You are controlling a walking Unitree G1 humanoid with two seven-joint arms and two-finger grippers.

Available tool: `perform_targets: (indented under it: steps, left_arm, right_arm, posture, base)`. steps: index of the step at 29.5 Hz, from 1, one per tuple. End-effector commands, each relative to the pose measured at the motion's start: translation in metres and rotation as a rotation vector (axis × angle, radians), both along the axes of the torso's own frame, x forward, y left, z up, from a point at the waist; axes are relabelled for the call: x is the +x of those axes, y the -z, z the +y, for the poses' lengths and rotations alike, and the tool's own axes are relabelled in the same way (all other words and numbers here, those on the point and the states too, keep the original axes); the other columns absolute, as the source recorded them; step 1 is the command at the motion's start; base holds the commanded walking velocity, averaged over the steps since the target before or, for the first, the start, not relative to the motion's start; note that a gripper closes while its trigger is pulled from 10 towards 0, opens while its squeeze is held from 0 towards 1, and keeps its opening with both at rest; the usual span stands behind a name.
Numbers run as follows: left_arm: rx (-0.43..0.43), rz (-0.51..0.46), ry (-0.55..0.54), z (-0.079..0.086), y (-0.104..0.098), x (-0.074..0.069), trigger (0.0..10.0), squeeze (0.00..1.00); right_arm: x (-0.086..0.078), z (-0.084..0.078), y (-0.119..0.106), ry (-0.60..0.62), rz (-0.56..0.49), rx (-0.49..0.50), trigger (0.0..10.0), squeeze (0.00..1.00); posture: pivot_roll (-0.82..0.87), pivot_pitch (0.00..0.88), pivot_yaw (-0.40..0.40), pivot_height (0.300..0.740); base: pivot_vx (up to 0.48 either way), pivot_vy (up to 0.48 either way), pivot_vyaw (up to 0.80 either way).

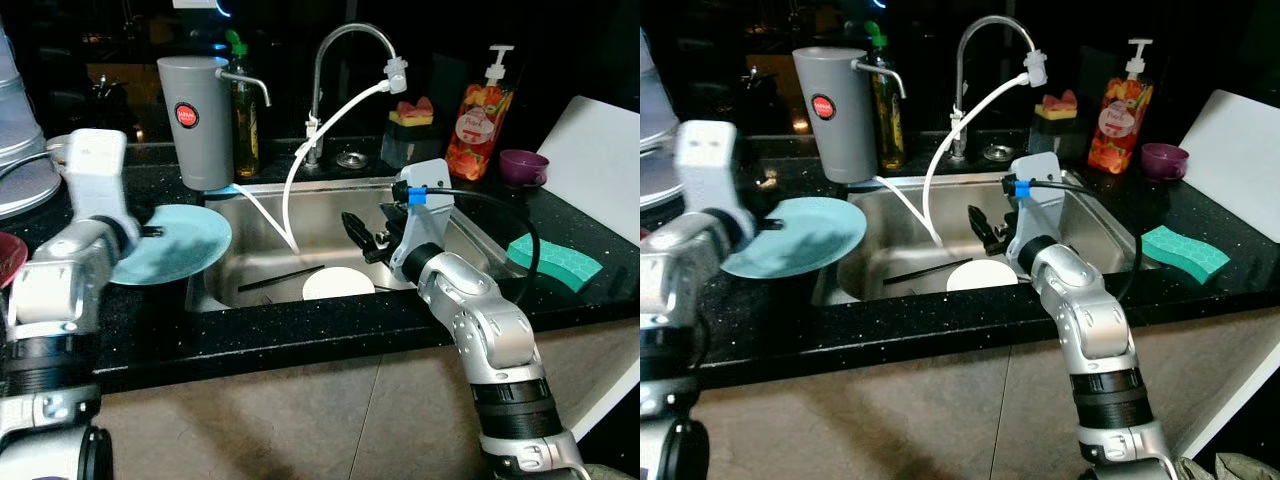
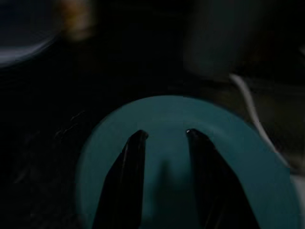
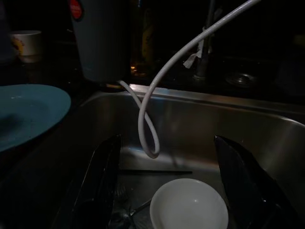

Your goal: Kitchen organization

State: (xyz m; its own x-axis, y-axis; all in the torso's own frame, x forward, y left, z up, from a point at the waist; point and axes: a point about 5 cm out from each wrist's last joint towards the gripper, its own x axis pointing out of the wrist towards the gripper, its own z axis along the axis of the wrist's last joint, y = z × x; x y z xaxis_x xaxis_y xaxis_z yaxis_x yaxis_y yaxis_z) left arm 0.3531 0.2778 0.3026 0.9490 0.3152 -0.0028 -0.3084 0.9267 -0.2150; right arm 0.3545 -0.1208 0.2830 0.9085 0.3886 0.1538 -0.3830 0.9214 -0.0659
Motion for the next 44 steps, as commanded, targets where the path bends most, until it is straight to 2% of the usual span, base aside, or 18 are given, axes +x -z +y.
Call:
perform_targets:
  steps: [1, 4, 7, 10, 11, 18, 20, 23, 37, 39, 41, 42, 44]
  left_arm:
    - [-0.124, 0.049, -0.083, 0.013, 0.012, -0.002, 10.0, 0.00]
    - [-0.226, 0.097, -0.180, 0.028, 0.024, -0.008, 10.0, 0.00]
    - [-0.275, 0.137, -0.211, 0.037, 0.033, -0.010, 10.0, 0.00]
    - [-0.343, 0.136, -0.187, 0.040, 0.033, -0.009, 10.0, 0.00]
    - [-0.412, 0.131, -0.163, 0.041, 0.034, -0.008, 10.0, 0.00]
    - [-0.507, 0.113, -0.113, 0.039, 0.035, -0.005, 10.0, 0.00]
    - [-0.563, 0.089, -0.095, 0.037, 0.035, -0.004, 10.0, 0.00]
    - [-0.589, 0.086, -0.097, 0.037, 0.037, -0.004, 10.0, 0.00]
    - [-0.634, 0.111, -0.071, 0.037, 0.046, -0.002, 10.0, 0.00]
    - [-0.600, 0.114, -0.064, 0.036, 0.044, -0.001, 10.0, 0.00]
    - [-0.476, 0.120, -0.078, 0.034, 0.037, 0.000, 10.0, 0.00]
    - [-0.476, 0.120, -0.078, 0.034, 0.037, 0.000, 10.0, 0.00]
    - [-0.387, 0.103, -0.088, 0.032, 0.029, 0.001, 10.0, 0.00]
  right_arm:
    - [0.001, 0.001, 0.001, -0.005, 0.005, 0.001, 10.0, 0.00]
    - [0.001, 0.001, 0.002, -0.006, 0.007, 0.001, 10.0, 0.00]
    - [0.001, 0.002, 0.003, -0.007, 0.009, 0.000, 10.0, 0.00]
    - [0.001, 0.002, 0.003, -0.008, 0.010, -0.001, 10.0, 0.00]
    - [0.001, 0.002, 0.003, -0.009, 0.009, 0.000, 10.0, 0.00]
    - [0.001, 0.003, 0.003, -0.012, 0.008, -0.001, 10.0, 0.00]
    - [0.001, 0.004, 0.003, -0.015, 0.007, -0.003, 10.0, 0.00]
    - [0.001, 0.004, 0.003, -0.015, 0.007, -0.004, 10.0, 0.00]
    - [0.001, 0.004, 0.001, -0.018, 0.002, -0.006, 10.0, 0.00]
    - [0.001, 0.003, 0.001, -0.017, 0.002, -0.006, 10.0, 0.00]
    - [0.001, 0.003, 0.002, -0.015, 0.003, -0.006, 10.0, 0.00]
    - [0.001, 0.003, 0.002, -0.015, 0.003, -0.006, 10.0, 0.00]
    - [0.001, 0.003, 0.002, -0.014, 0.003, -0.005, 10.0, 0.00]
  posture:
    - [0.08, 0.107, -0.033, 0.740]
    - [0.08, 0.108, -0.032, 0.740]
    - [0.08, 0.108, -0.032, 0.740]
    - [0.08, 0.108, -0.032, 0.740]
    - [0.08, 0.106, -0.030, 0.740]
    - [0.08, 0.103, -0.032, 0.740]
    - [0.08, 0.103, -0.034, 0.740]
    - [0.08, 0.103, -0.034, 0.740]
    - [0.08, 0.100, -0.038, 0.740]
    - [0.08, 0.100, -0.038, 0.740]
    - [0.08, 0.100, -0.036, 0.740]
    - [0.08, 0.100, -0.036, 0.740]
    - [0.07, 0.101, -0.034, 0.740]
  base:
    - [0.000, 0.000, 0.00]
    - [0.000, 0.000, 0.00]
    - [0.000, 0.000, 0.00]
    - [0.000, 0.000, 0.00]
    - [0.000, 0.000, 0.00]
    - [0.000, 0.000, 0.00]
    - [0.000, 0.000, 0.00]
    - [0.000, 0.000, 0.00]
    - [0.000, 0.000, 0.00]
    - [0.000, 0.000, 0.00]
    - [0.000, 0.000, 0.00]
    - [0.000, 0.000, 0.00]
    - [0.000, 0.000, 0.00]
